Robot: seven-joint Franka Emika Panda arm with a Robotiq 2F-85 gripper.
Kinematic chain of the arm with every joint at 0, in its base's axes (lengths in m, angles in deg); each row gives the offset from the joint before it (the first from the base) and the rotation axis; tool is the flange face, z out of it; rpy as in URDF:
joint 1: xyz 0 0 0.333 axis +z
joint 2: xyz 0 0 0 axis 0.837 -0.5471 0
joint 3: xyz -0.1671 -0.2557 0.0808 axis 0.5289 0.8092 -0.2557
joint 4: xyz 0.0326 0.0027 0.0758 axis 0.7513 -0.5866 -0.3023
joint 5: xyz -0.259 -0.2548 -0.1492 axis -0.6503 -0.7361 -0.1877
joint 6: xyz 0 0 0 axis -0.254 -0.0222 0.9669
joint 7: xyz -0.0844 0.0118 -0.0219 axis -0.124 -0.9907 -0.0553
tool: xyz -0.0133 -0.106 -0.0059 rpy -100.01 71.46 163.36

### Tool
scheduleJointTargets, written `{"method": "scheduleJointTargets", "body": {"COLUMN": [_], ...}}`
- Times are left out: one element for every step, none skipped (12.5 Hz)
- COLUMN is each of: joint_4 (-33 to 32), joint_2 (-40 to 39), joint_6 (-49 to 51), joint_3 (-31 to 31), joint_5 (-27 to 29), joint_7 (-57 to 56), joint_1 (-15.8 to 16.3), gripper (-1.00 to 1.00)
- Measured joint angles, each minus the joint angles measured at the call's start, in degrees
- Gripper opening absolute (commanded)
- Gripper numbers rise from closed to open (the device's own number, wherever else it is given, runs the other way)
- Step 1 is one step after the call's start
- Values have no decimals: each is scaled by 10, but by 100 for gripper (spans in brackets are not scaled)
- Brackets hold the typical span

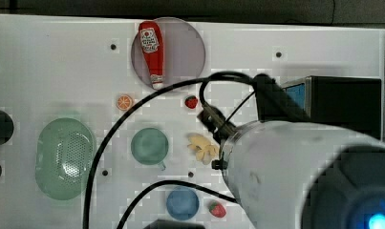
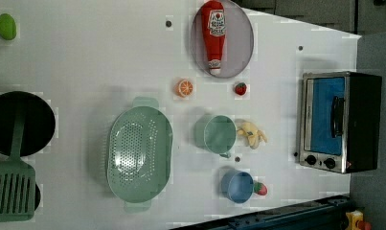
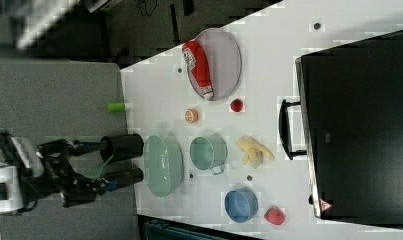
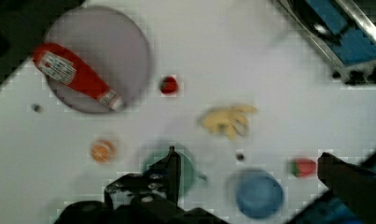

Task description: Pick banana from oven and place on table.

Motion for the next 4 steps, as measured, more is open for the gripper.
{"method": "scheduleJointTargets", "body": {"joint_4": [-8, -15, -23, -22], "joint_2": [-3, -9, -15, -24], "joint_6": [20, 23, 16, 16], "joint_3": [0, -5, -9, -13], "joint_5": [0, -7, -18, -17], "joint_7": [0, 0, 1, 1], "joint_1": [-1, -3, 0, 3], "gripper": [100, 100, 100, 100]}}
